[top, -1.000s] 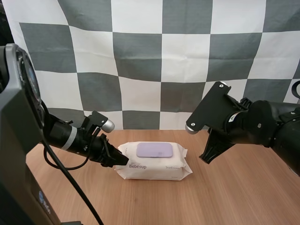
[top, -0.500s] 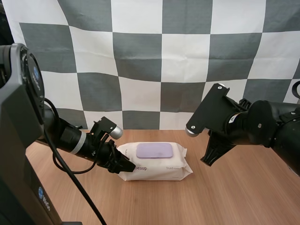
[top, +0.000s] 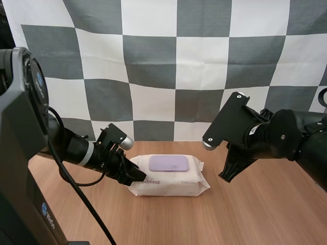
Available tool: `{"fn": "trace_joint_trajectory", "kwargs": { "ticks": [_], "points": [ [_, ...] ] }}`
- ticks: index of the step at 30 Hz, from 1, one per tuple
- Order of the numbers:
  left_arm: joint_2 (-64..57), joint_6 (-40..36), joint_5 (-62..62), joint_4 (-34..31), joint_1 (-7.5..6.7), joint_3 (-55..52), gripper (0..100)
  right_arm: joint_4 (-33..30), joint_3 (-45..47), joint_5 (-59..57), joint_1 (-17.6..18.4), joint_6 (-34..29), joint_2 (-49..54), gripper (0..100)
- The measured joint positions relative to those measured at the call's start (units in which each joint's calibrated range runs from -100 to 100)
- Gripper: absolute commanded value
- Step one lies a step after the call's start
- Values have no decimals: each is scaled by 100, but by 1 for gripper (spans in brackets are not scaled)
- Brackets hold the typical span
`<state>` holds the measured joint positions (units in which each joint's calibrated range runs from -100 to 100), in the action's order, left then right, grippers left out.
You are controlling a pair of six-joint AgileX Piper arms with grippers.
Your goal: Open the wet wipes lid
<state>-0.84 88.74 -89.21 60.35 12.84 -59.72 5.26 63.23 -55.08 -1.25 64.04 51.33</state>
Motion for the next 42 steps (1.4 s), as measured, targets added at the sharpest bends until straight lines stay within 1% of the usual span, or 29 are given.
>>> {"fn": "trace_joint_trajectory", "kwargs": {
  "ticks": [4,22,24,26,29,30,36,39,42],
  "points": [
    [14,-26,-319,0,0,0,65,0,0,0,0,0,0,0],
    [29,-26,-246,-31,0,0,65,0,0,-20,0,0,0,0],
    [29,-26,-246,14,-56,0,65,0,0,-20,0,0,0,0],
    [29,-26,-209,14,-145,0,65,0,0,-20,0,0,0,0],
    [29,-72,60,14,-274,0,65,0,0,-20,0,0,0,0],
    [29,-83,160,-1,-293,0,65,0,0,-20,0,0,0,0],
    [29,-100,286,-112,-301,0,65,0,0,-20,0,0,0,0],
    [29,-227,743,-359,-301,0,65,0,0,-20,0,0,0,0],
    [29,-302,1115,-387,-301,0,65,0,0,-20,0,0,0,0]
  ]
}}
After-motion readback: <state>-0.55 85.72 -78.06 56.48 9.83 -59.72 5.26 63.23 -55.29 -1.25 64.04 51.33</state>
